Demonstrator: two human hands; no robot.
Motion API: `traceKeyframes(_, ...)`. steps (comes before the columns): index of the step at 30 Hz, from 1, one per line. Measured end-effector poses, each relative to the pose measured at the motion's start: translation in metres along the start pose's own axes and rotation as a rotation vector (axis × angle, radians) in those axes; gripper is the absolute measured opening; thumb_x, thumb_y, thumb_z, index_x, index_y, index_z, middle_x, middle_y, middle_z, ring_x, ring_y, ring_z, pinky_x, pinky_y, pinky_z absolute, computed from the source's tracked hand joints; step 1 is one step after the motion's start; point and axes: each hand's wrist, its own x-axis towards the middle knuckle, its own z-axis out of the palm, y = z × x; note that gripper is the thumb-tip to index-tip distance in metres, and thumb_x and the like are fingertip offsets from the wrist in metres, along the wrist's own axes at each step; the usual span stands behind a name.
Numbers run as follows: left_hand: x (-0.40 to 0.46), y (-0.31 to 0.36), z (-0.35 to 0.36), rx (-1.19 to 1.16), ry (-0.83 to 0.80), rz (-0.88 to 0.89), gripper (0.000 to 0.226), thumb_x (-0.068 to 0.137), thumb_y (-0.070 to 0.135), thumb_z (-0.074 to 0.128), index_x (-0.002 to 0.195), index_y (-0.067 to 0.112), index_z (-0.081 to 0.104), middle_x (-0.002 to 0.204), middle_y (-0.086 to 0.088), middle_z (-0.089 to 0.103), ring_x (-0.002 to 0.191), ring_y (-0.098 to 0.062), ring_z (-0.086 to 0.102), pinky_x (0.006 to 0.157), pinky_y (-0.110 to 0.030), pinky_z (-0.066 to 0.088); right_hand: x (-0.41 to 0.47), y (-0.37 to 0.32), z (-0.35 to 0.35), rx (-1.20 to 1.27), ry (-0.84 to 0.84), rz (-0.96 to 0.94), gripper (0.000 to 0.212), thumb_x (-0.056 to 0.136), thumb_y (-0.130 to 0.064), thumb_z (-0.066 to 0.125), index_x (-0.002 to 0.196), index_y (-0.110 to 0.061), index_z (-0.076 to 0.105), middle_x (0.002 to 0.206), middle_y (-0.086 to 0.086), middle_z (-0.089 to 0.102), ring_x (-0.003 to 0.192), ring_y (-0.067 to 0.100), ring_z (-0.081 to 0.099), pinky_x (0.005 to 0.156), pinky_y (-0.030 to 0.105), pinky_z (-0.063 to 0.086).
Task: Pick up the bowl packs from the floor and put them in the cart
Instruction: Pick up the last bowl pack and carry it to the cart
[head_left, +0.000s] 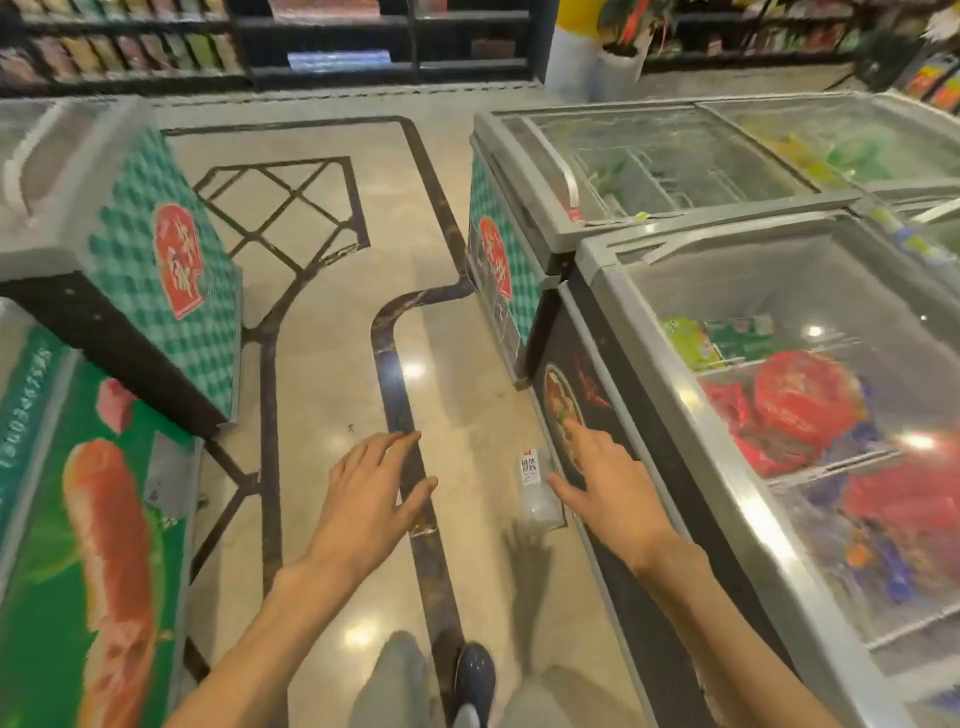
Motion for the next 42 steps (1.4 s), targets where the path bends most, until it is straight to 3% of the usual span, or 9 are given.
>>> traceKeyframes(6,0.124,-0.047,0.049,-0.028,-0.076,-0.013,0.059,0.1,0.054,0.049,0.152,0.027,0.042,0.15,0.001,0.047,0.142,-0.021,0.037,0.116,-0.04,0.03,0.114,0.022,0.047,-0.036,-0.023,0.087,0.073,0.093,-0.05,0.065,0.154,-0.026,0.034,0.145,0.008,0.051,0.114,0.032,0.061,0.089,0.049,0.054)
traceKeyframes(13,0.236,-0.106,0.166,-0.075,-0.189,-0.048,0.069,0.095,0.063,0.033,0.151,0.024,0.045,0.149,-0.002,0.049,0.141,-0.024,0.039,0.115,-0.044,0.033,0.23,0.07,0.182,-0.082,-0.127,0.196,0.079,0.091,-0.048,0.067,0.154,-0.02,0.03,0.133,0.012,0.058,0.106,0.036,0.063,0.076,0.049,0.056)
traceKeyframes(15,0.25,-0.118,0.187,-0.082,-0.205,-0.073,0.062,0.099,0.058,0.041,0.151,0.025,0.044,0.149,-0.001,0.048,0.142,-0.023,0.038,0.115,-0.045,0.034,0.253,0.074,0.208,-0.073,-0.139,0.233,0.08,0.091,-0.049,0.066,0.155,-0.017,0.029,0.135,0.012,0.055,0.114,0.038,0.06,0.083,0.051,0.052)
traceKeyframes(17,0.27,-0.145,0.258,-0.108,-0.271,-0.122,0.058,0.101,0.053,0.05,0.151,0.025,0.043,0.15,-0.001,0.047,0.142,-0.022,0.036,0.115,-0.043,0.032,0.29,0.107,0.281,-0.061,-0.192,0.29,0.08,0.092,-0.049,0.062,0.156,-0.017,0.027,0.141,0.013,0.049,0.124,0.038,0.053,0.092,0.053,0.047)
traceKeyframes(24,0.283,-0.204,0.387,-0.144,-0.322,-0.206,0.056,0.099,0.047,0.054,0.15,0.026,0.044,0.151,0.002,0.048,0.139,-0.022,0.04,0.111,-0.042,0.032,0.359,0.172,0.451,-0.045,-0.276,0.459,0.1,0.089,-0.048,0.068,0.161,-0.018,0.005,0.156,0.015,0.029,0.139,0.039,0.035,0.108,0.056,0.038)
traceKeyframes(27,0.281,-0.233,0.454,-0.152,-0.374,-0.239,0.056,0.098,0.045,0.058,0.15,0.028,0.044,0.149,0.0,0.051,0.136,-0.026,0.045,0.111,-0.043,0.036,0.383,0.21,0.533,-0.034,-0.312,0.531,0.109,0.091,-0.049,0.067,0.161,-0.021,-0.013,0.167,0.019,0.002,0.154,0.038,0.008,0.122,0.055,0.018)
traceKeyframes(30,0.272,-0.259,0.512,-0.169,-0.425,-0.262,0.055,0.097,0.04,0.062,0.147,0.025,0.048,0.145,-0.003,0.056,0.13,-0.029,0.049,0.105,-0.043,0.04,0.406,0.239,0.603,-0.048,-0.337,0.597,0.118,0.091,-0.049,0.068,0.156,-0.023,-0.028,0.165,0.021,-0.022,0.154,0.039,-0.014,0.124,0.059,0.005)
traceKeyframes(35,0.251,-0.306,0.592,-0.159,-0.531,-0.334,0.059,0.094,0.052,0.054,0.15,0.035,0.041,0.148,0.005,0.051,0.135,-0.022,0.046,0.108,-0.043,0.038,0.435,0.278,0.705,-0.101,-0.307,0.686,0.139,0.077,-0.058,0.079,0.154,-0.023,-0.032,0.162,0.026,-0.026,0.152,0.048,-0.011,0.117,0.071,0.011)
traceKeyframes(42,0.263,-0.311,0.619,-0.195,-0.606,-0.363,0.066,0.089,0.058,0.045,0.15,0.034,0.042,0.145,0.009,0.053,0.131,-0.02,0.05,0.107,-0.04,0.041,0.439,0.303,0.735,-0.147,-0.159,0.69,0.149,0.065,-0.067,0.082,0.152,-0.029,-0.033,0.164,0.029,-0.013,0.153,0.047,-0.003,0.117,0.072,0.014)
